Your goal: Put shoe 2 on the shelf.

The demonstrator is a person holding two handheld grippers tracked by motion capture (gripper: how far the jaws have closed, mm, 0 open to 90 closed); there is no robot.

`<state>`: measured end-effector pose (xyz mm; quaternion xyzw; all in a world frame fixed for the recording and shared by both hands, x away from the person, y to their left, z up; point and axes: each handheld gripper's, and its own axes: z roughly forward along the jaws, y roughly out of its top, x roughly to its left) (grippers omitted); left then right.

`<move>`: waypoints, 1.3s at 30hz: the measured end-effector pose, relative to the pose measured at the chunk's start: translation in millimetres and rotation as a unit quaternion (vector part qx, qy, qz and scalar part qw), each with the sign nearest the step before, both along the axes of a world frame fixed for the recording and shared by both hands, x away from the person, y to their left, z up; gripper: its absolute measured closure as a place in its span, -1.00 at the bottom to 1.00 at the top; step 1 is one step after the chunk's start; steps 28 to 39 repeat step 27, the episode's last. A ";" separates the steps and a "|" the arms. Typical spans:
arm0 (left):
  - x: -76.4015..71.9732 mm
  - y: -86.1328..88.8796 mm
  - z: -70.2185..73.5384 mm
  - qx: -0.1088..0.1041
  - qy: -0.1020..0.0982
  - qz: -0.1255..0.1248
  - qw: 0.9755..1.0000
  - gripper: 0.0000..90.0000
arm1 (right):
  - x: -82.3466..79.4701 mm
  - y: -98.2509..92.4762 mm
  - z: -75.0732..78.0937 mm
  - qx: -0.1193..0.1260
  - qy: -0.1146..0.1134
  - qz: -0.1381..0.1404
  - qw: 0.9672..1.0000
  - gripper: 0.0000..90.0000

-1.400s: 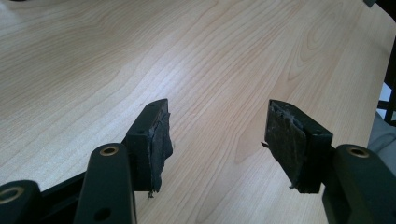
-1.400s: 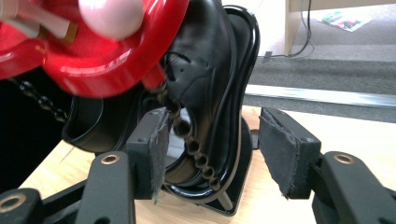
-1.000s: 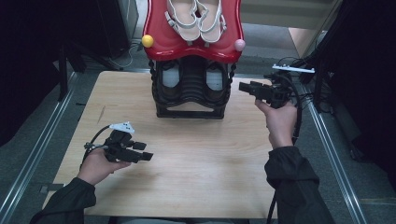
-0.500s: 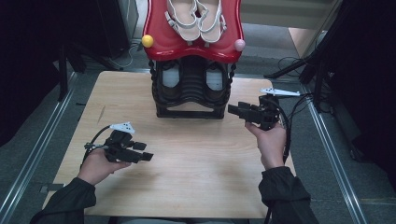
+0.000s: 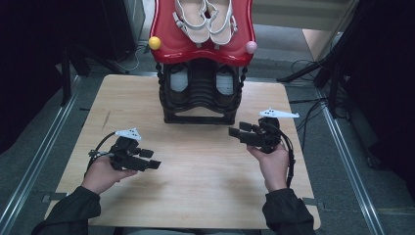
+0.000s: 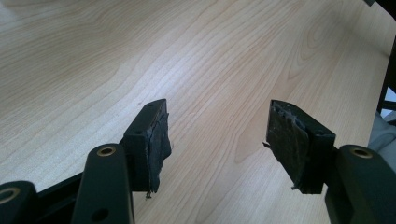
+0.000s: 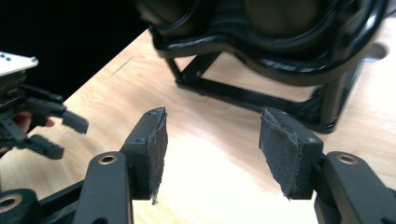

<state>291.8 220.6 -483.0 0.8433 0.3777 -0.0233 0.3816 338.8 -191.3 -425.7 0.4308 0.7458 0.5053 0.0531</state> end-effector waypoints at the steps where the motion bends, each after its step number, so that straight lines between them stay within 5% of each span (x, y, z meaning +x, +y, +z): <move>1: 0.0 0.1 0.2 0.001 0.001 -0.002 1.000 -0.13 | -1.0 1.3 -1.7 0.001 0.001 0.003 1.000 -0.05; 17: -0.1 -1.5 1.0 -0.005 0.002 -0.006 1.000 -0.19 | -15.5 7.2 -34.1 -0.011 0.021 0.026 0.999 -0.10; 27: 0.8 -4.3 -0.8 -0.014 0.000 -0.005 1.000 -0.40 | -15.9 6.2 -38.8 -0.024 0.016 0.029 0.999 -0.16; 39: 0.8 -4.3 -0.8 -0.014 0.000 -0.005 1.000 -0.40 | -15.9 6.2 -38.8 -0.024 0.016 0.029 0.999 -0.16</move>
